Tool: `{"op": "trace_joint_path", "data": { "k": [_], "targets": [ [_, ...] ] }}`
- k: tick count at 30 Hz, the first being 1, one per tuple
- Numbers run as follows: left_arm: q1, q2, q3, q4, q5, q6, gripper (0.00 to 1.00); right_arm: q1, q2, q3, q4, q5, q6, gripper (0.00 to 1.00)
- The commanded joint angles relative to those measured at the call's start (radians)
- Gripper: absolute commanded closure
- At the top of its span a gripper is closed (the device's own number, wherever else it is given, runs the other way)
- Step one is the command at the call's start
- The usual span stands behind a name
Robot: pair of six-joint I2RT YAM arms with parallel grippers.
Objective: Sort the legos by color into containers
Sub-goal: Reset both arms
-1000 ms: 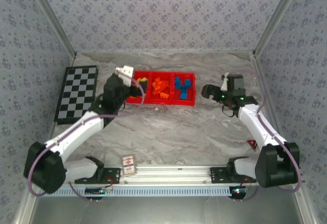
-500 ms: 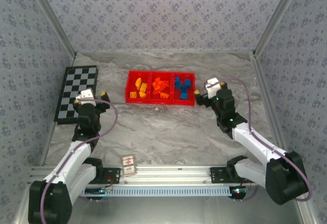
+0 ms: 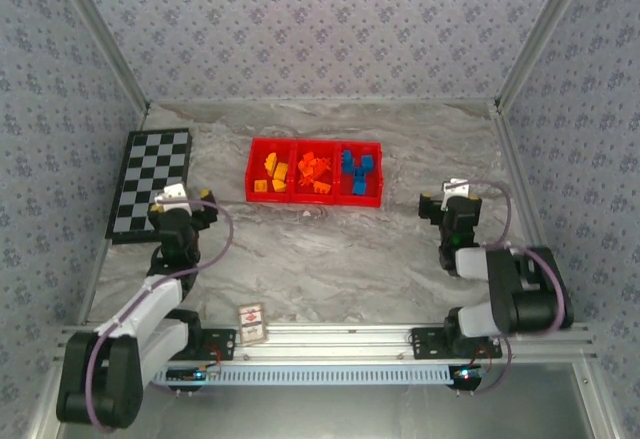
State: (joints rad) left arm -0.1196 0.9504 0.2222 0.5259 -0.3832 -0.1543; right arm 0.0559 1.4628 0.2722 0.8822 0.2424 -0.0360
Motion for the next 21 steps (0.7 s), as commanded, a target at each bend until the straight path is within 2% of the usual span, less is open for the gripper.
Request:
{"op": "trace_joint_path", "data": {
  "k": [1, 2, 3, 4, 5, 6, 8, 11, 12, 13, 15, 17, 21],
  "targets": [
    [0.010, 0.118, 0.005, 0.153, -0.022, 0.053, 0.00, 0.036, 0.090, 0.021, 0.181, 0.044, -0.040, 0.00],
    [0.013, 0.168, 0.011, 0.187, -0.033, 0.059, 0.00, 0.003, 0.043, 0.041, 0.043, -0.010, 0.021, 0.00],
    [0.016, 0.231, 0.025, 0.215, -0.055, 0.056, 0.00, -0.032, 0.063, 0.047, 0.069, -0.098, -0.011, 0.00],
    [0.018, 0.284, 0.042, 0.241, -0.067, 0.055, 0.00, -0.036, 0.089, 0.049, 0.118, -0.125, -0.021, 0.00],
    [0.019, 0.327, 0.070, 0.245, -0.079, 0.057, 0.00, -0.032, 0.079, 0.060, 0.083, -0.109, -0.020, 0.00],
    [0.021, 0.355, 0.097, 0.232, -0.044, 0.081, 0.00, -0.033, 0.062, 0.077, 0.022, -0.099, -0.015, 0.00],
    [0.022, 0.426, 0.143, 0.237, 0.007, 0.128, 0.00, -0.034, 0.075, 0.073, 0.044, -0.103, -0.017, 0.00],
    [0.058, 0.591, 0.141, 0.402, 0.075, 0.121, 0.00, -0.030, 0.070, 0.075, 0.038, -0.074, -0.014, 0.00],
    [0.073, 0.610, 0.148, 0.420, 0.082, 0.112, 0.00, -0.029, 0.074, 0.080, 0.038, -0.058, -0.005, 0.00],
    [0.077, 0.580, 0.165, 0.326, 0.095, 0.103, 0.00, -0.029, 0.077, 0.083, 0.029, -0.030, 0.007, 0.00],
    [0.076, 0.600, 0.152, 0.394, 0.115, 0.121, 0.00, -0.036, 0.076, 0.084, 0.025, 0.009, 0.032, 0.00],
    [0.076, 0.581, 0.167, 0.326, 0.120, 0.115, 0.00, -0.033, 0.076, 0.082, 0.038, 0.037, 0.035, 0.00],
    [0.077, 0.589, 0.163, 0.351, 0.118, 0.116, 0.00, -0.028, 0.076, 0.080, 0.044, 0.048, 0.031, 0.00]
  ]
}}
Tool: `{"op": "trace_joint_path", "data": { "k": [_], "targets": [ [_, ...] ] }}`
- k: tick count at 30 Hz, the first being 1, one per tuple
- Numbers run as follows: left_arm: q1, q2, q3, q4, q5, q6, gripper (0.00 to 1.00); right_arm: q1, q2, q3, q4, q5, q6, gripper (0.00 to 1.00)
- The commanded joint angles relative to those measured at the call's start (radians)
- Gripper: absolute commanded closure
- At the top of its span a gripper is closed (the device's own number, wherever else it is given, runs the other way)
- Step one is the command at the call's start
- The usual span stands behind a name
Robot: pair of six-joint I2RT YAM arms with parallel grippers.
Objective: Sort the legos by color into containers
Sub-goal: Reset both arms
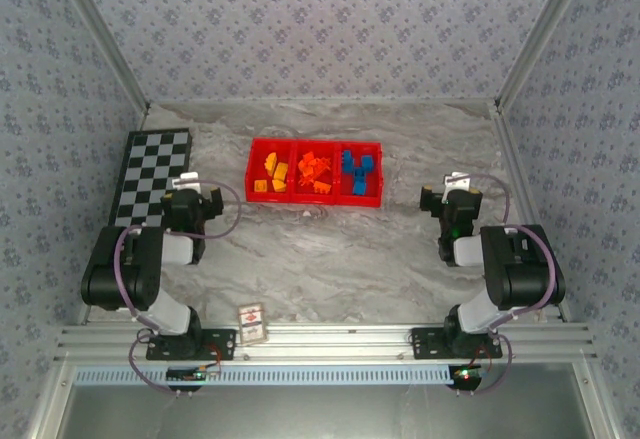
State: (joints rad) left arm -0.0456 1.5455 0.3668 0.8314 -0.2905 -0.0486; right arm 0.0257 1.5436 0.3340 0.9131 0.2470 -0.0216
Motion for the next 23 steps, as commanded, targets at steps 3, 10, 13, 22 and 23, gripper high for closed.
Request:
{"op": "trace_joint_path", "data": {
  "k": [3, 10, 13, 22, 23],
  "targets": [
    [0.003, -0.007, 0.019, 0.042, 0.025, 0.010, 0.00, 0.001, -0.004, 0.020, 0.011, 0.041, 0.017, 0.00],
    [0.003, -0.008, 0.020, 0.038, 0.026, 0.009, 0.00, -0.001, -0.004, 0.020, 0.005, 0.032, 0.020, 0.00],
    [0.003, -0.009, 0.020, 0.038, 0.027, 0.010, 0.00, -0.004, -0.004, 0.023, -0.003, 0.021, 0.022, 0.00],
    [0.003, -0.008, 0.021, 0.037, 0.028, 0.009, 0.00, -0.012, -0.005, 0.026, -0.006, 0.004, 0.022, 0.00],
    [0.004, -0.008, 0.022, 0.037, 0.027, 0.010, 0.00, -0.011, -0.005, 0.025, -0.003, 0.005, 0.022, 0.00]
  ]
}}
